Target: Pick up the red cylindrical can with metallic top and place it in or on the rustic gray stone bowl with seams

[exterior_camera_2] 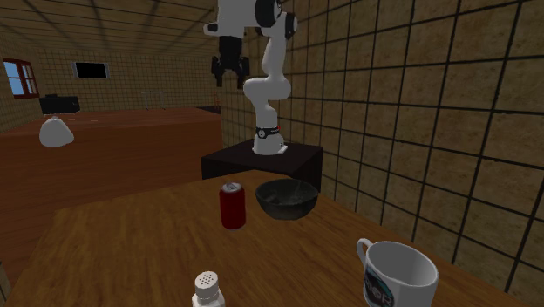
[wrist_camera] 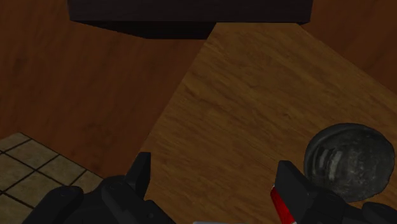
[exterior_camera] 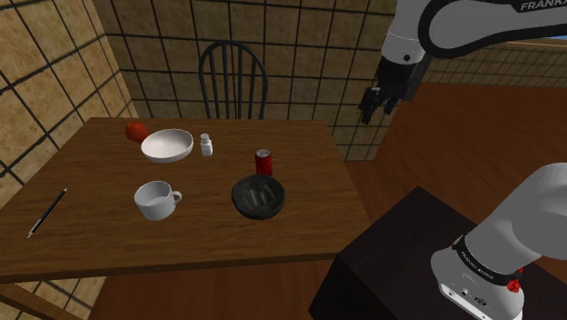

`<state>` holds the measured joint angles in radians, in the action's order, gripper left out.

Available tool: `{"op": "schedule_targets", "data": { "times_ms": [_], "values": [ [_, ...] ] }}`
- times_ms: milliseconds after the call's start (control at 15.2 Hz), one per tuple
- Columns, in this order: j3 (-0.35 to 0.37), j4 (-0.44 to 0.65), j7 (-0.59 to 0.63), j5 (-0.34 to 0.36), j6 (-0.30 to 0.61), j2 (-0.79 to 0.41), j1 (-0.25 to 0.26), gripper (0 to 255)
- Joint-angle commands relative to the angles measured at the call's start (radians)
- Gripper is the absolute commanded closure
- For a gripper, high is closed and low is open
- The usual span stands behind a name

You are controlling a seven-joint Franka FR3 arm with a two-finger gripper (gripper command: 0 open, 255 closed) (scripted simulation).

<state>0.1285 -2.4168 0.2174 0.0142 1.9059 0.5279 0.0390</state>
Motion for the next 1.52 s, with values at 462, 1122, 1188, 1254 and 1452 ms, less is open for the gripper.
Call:
{"op": "schedule_targets", "data": {
  "times_ms": [462, 1122, 1188, 1254, 1452],
  "values": [
    [0.080, 0.113, 0.127, 0.004, 0.203, -0.323, 0.011, 0],
    [0.122, 0.366, 0.277, 0.088, 0.326, -0.714, 0.044, 0],
    [0.122, 0.398, 0.290, 0.098, 0.331, -0.754, 0.051, 0],
    [0.121, 0.432, 0.302, 0.107, 0.335, -0.793, 0.059, 0],
    [0.116, 0.542, 0.336, 0.132, 0.340, -0.913, 0.084, 0]
  ]
}}
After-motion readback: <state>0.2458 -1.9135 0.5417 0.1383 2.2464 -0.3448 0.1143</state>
